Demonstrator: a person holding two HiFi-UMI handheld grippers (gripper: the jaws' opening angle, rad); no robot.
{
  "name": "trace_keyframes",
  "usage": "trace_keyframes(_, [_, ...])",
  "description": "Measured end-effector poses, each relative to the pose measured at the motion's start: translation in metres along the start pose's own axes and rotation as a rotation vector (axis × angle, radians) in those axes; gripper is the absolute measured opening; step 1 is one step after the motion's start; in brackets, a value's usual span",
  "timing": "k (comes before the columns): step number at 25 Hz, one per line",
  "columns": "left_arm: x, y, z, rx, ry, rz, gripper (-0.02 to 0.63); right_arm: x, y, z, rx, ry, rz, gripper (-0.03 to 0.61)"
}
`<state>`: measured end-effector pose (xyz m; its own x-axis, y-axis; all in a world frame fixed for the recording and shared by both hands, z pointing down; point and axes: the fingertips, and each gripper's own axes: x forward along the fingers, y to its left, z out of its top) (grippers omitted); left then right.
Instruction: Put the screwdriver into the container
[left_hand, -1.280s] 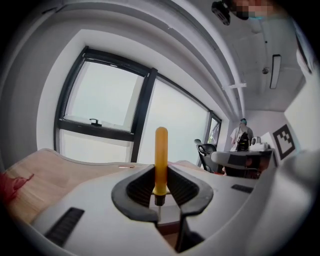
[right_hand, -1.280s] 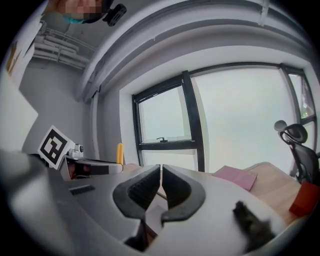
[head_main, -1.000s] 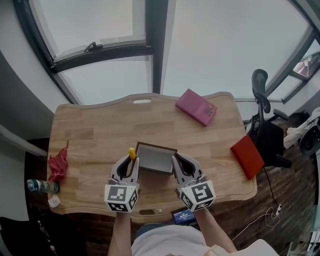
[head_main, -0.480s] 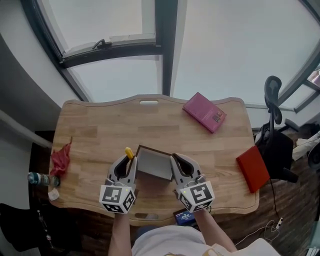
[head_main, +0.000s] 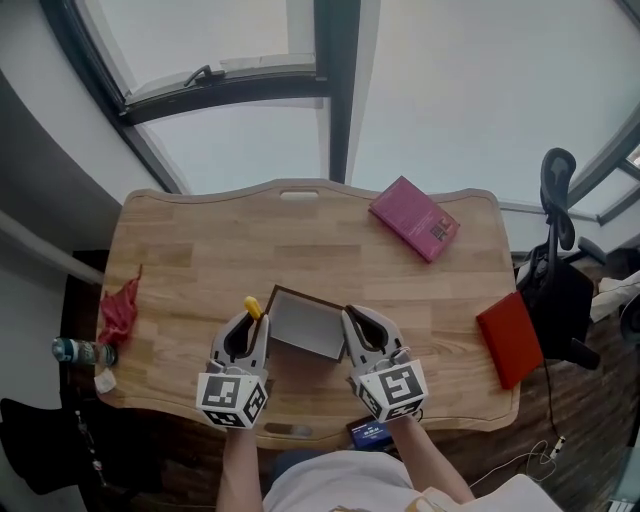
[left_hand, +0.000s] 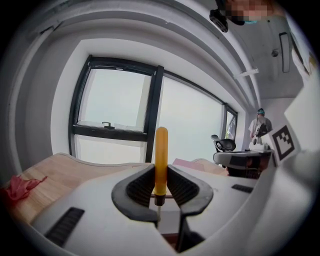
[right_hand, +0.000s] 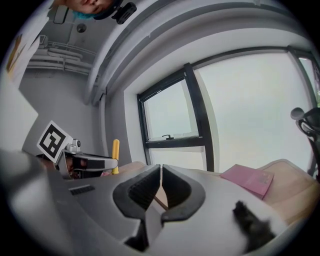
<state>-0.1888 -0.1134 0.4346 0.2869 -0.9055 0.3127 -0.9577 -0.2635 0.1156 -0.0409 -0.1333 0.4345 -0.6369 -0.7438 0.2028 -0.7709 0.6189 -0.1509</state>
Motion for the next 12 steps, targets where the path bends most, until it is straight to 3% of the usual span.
trace_keyframes(12, [0.027,-0.018,-0.028,0.145,0.123,-0.069,0.080,0.008,-0.009,-0.024,0.033,0.056,0.005,0.034])
